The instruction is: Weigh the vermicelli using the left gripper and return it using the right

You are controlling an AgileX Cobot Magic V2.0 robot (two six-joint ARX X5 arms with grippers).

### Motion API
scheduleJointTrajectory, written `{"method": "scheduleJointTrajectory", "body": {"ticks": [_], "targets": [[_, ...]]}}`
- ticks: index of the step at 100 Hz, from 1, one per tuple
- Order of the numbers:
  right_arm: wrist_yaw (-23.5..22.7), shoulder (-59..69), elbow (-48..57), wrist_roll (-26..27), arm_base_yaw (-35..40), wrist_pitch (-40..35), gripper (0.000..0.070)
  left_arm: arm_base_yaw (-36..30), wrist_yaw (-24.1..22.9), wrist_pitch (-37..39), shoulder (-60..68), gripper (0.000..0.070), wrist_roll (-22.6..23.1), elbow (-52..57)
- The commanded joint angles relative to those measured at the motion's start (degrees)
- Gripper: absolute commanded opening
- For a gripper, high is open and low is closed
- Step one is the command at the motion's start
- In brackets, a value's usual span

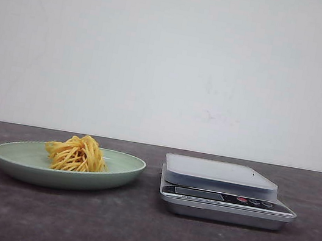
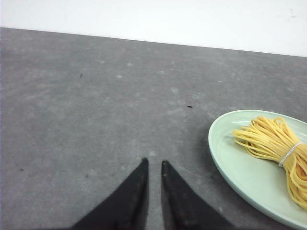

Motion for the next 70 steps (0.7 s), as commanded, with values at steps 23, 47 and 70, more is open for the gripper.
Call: {"method": "scheduleJointTrajectory", "body": {"ticks": [23, 47, 70], "targets": [[-0.02, 0.04, 0.68, -0.63, 0.11, 0.55, 0.0007, 0.0, 0.24, -0.44, 0.17, 0.0016, 3.48, -1.05], [-0.02, 0.04, 0.68, -0.63, 0.11, 0.55, 0.0007, 0.0, 0.24, -0.44, 0.17, 0.0016, 3.5, -1.05], [-0.02, 0.04, 0.68, -0.63, 0.11, 0.55, 0.0007, 0.0, 0.24, -0.44, 0.17, 0.0016, 3.48, -1.05]]}}
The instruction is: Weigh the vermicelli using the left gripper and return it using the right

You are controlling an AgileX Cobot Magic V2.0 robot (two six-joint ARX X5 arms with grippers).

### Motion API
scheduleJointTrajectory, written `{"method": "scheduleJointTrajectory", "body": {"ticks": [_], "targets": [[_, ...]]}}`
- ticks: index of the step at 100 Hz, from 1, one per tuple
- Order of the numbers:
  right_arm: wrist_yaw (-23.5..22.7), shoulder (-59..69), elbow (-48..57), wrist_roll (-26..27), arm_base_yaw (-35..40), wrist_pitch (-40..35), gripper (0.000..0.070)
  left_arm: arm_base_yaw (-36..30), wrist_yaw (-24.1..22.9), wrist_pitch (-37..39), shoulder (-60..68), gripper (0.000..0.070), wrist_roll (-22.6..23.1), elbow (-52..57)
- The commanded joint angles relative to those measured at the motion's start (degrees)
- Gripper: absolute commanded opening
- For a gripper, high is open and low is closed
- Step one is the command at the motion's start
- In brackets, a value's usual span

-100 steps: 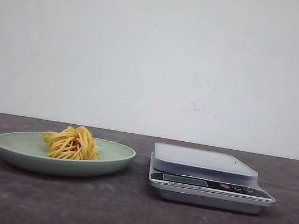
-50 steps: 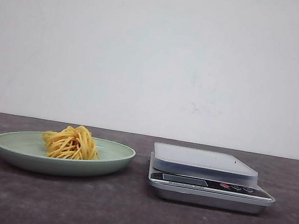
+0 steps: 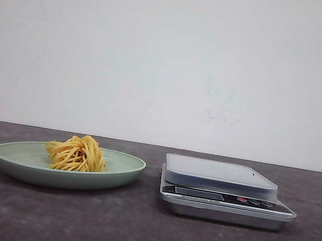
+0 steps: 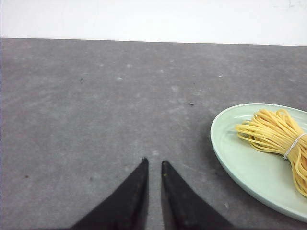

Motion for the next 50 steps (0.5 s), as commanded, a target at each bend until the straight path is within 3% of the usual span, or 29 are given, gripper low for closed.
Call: {"method": "scheduleJointTrajectory", "body": {"ticks": [1, 26, 39, 50], "targets": [[-0.02, 0.04, 0.68, -0.63, 0.11, 0.55, 0.0007, 0.0, 0.11, -0.46, 0.07, 0.0016, 0.57, -1.05], [0.42, 0.04, 0.68, -0.98, 0.11, 0.7, 0.0007, 0.0, 0.11, -0.46, 0.07, 0.0016, 0.55, -1.05], [6.29, -0.28, 0.28, -6.91, -0.2, -0.39, 0.0007, 0.0, 0.13, -0.46, 0.07, 0.0016, 0.57, -1.05], [6.43, -0.81, -2.73, -11.06, -3.39, 0.15, 0.0007, 0.0, 0.11, -0.46, 0.04, 0.0016, 0.55, -1.05]]}}
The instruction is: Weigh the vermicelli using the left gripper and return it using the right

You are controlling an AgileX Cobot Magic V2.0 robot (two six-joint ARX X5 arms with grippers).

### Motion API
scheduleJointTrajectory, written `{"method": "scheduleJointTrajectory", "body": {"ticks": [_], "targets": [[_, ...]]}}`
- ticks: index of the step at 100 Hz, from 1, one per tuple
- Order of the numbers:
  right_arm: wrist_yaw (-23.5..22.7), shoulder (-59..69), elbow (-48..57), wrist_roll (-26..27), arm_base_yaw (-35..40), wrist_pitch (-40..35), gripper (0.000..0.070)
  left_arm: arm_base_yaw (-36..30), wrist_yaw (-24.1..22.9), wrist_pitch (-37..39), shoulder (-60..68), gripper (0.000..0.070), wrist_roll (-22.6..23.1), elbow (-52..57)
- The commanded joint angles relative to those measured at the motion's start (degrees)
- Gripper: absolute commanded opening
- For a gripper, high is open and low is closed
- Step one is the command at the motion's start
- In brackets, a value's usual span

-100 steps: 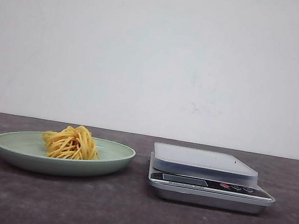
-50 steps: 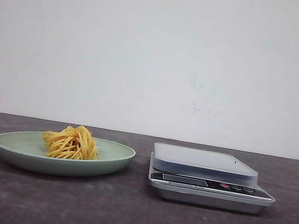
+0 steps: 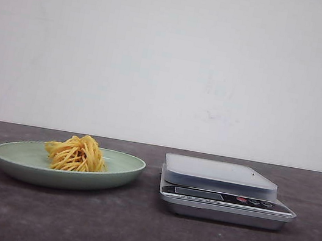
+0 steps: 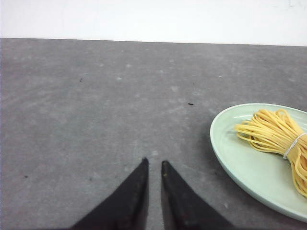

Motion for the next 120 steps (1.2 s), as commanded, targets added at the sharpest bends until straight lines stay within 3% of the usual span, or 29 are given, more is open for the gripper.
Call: {"method": "scheduleJointTrajectory", "body": {"ticks": [1, 13, 47, 65, 98, 120], "targets": [[0.24, -0.24, -2.32, -5.09, -2.03, 0.39, 0.0007, 0.0, 0.11, -0.48, 0.04, 0.0016, 0.52, -1.03], [0.2, -0.74, -8.46, -8.09, -6.51, 2.93, 0.0007, 0.0, 0.13, -0.48, 0.04, 0.0016, 0.52, -1.03], [0.11, -4.85, -23.93, -13.35, -14.78, 19.43, 0.0007, 0.0, 0.13, -0.48, 0.04, 0.0016, 0.52, -1.03], [0.02, -4.85, -26.88, -14.19, -15.63, 19.41, 0.0007, 0.0, 0.11, -0.48, 0.04, 0.0016, 0.52, -1.03], [-0.39, -4.85, -26.86, -14.82, -15.63, 9.05, 0.0007, 0.0, 0.11, -0.48, 0.04, 0.0016, 0.52, -1.03], [-2.21, -4.85, -26.86, -14.58, -15.63, 9.49, 0.0007, 0.0, 0.11, -0.48, 0.04, 0.0016, 0.52, -1.03]]}}
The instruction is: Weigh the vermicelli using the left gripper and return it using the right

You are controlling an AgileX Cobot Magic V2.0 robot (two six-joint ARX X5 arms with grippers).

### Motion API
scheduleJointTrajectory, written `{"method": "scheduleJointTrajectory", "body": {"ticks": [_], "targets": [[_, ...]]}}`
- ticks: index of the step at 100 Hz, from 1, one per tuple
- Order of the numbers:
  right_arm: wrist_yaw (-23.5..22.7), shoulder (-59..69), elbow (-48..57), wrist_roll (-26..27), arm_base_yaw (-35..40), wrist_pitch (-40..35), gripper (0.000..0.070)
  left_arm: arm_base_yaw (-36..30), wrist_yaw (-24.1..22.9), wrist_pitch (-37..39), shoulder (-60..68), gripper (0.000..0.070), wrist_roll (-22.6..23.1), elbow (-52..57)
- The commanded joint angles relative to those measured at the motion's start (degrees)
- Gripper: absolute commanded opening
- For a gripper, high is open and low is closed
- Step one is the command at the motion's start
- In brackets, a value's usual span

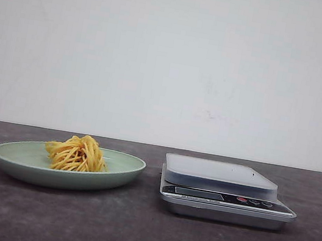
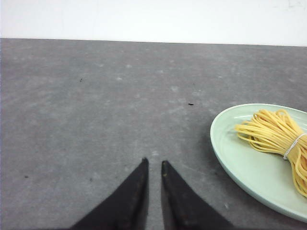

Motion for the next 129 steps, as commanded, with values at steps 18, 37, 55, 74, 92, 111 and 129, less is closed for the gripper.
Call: {"method": "scheduleJointTrajectory", "body": {"ticks": [18, 37, 55, 74, 92, 111, 129], "targets": [[0.24, -0.11, -0.22, -0.17, -0.11, 1.22, 0.0007, 0.0, 0.09, -0.55, 0.04, 0.0016, 0.52, -1.01], [0.24, -0.11, -0.22, -0.17, -0.11, 1.22, 0.0007, 0.0, 0.09, -0.55, 0.04, 0.0016, 0.52, -1.01], [0.24, -0.11, -0.22, -0.17, -0.11, 1.22, 0.0007, 0.0, 0.11, -0.55, 0.04, 0.0016, 0.52, -1.01], [0.24, -0.11, -0.22, -0.17, -0.11, 1.22, 0.0007, 0.0, 0.09, -0.55, 0.04, 0.0016, 0.52, -1.01], [0.24, -0.11, -0.22, -0.17, -0.11, 1.22, 0.0007, 0.0, 0.09, -0.55, 0.04, 0.0016, 0.52, -1.01], [0.24, -0.11, -0.22, -0.17, -0.11, 1.2, 0.0007, 0.0, 0.09, -0.55, 0.04, 0.0016, 0.52, -1.01], [0.24, -0.11, -0.22, -0.17, -0.11, 1.2, 0.0007, 0.0, 0.09, -0.55, 0.04, 0.0016, 0.52, -1.01]]}}
